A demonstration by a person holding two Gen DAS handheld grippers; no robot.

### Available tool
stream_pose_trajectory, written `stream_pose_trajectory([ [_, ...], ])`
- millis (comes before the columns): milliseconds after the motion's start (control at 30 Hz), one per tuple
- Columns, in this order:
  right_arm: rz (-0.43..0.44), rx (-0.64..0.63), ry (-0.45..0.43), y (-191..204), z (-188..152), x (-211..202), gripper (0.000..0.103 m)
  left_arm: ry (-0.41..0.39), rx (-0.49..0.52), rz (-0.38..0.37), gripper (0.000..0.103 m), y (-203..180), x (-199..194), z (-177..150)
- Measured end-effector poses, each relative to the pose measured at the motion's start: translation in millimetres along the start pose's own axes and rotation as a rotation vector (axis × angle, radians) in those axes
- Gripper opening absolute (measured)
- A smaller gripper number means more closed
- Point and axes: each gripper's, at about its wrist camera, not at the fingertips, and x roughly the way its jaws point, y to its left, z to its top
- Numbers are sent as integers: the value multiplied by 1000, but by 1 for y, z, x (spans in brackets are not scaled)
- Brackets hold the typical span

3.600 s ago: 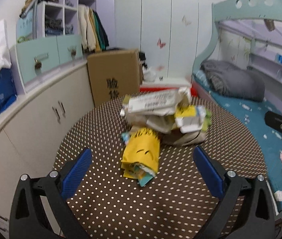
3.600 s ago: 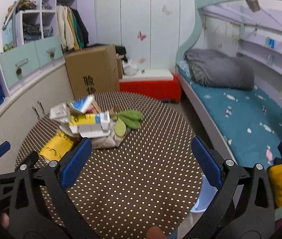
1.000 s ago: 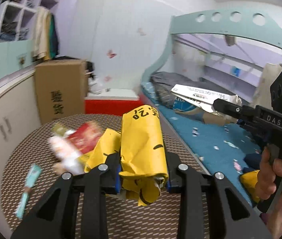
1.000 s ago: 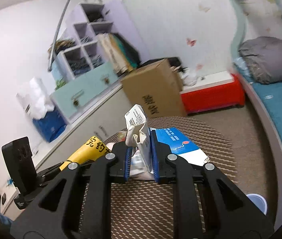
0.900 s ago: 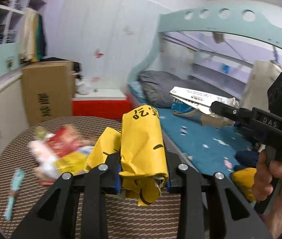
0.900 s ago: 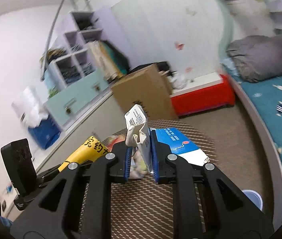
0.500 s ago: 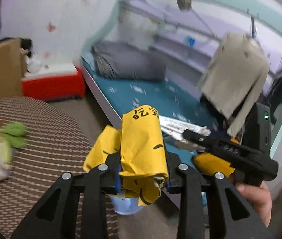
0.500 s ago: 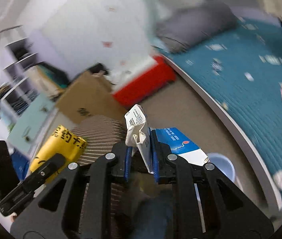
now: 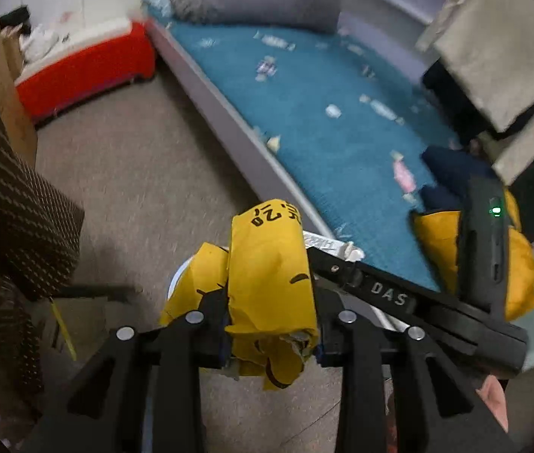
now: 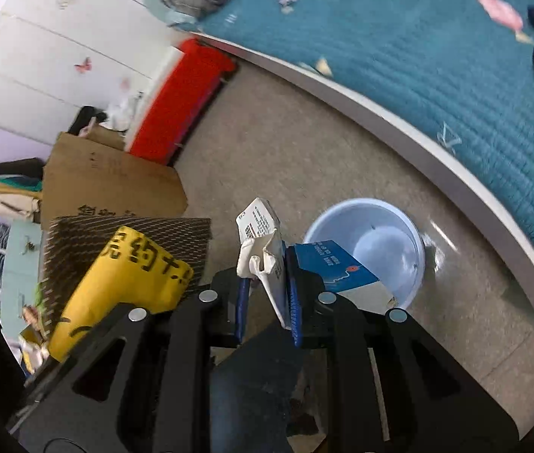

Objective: Collect trash
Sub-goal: 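Carry both items to the blue bin and open both tools to drop them, then move both tools back over the trash pile on the table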

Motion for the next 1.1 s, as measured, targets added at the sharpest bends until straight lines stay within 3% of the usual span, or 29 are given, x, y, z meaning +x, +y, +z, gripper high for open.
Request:
stream_pose_trajectory([
  [100, -9, 42, 40, -21, 4, 21, 22, 61, -6, 30, 34, 4, 31, -4],
  [200, -4, 74, 73, -37, 6, 40, 24, 99, -15, 69, 50, 14, 52, -6],
  [233, -1, 87, 87, -42, 6, 47, 27, 104, -27, 70, 64, 18, 55, -6],
  [267, -3, 99, 97, -44, 6, 52, 36, 105, -48, 80, 79, 23, 60, -5],
  [300, 3, 113, 102, -49, 5, 57, 46, 100, -63, 95, 83, 27, 62, -4],
  [333, 20, 130, 101, -53, 6, 61, 65, 94, -75, 114, 85, 30, 63, -3],
  [400, 42, 160, 97, -60, 6, 65, 70, 98, -91, 148, 87, 38, 65, -3],
  [467, 50, 184, 88, -64, 5, 64, 86, 97, -102, 173, 87, 41, 62, -2],
  [567, 48, 177, 54, -63, 3, 57, 97, 71, -99, 192, 87, 42, 53, -4],
  [800, -48, 69, -71, -39, -7, 11, 97, -4, -50, 175, 88, 27, 16, -8],
  [1000, -90, -60, -229, 10, -18, -49, 97, -109, -9, 152, 89, 17, -40, -11],
  [1100, -91, -118, -293, 37, -26, -75, 97, -160, 10, 77, 89, 12, -75, -13],
])
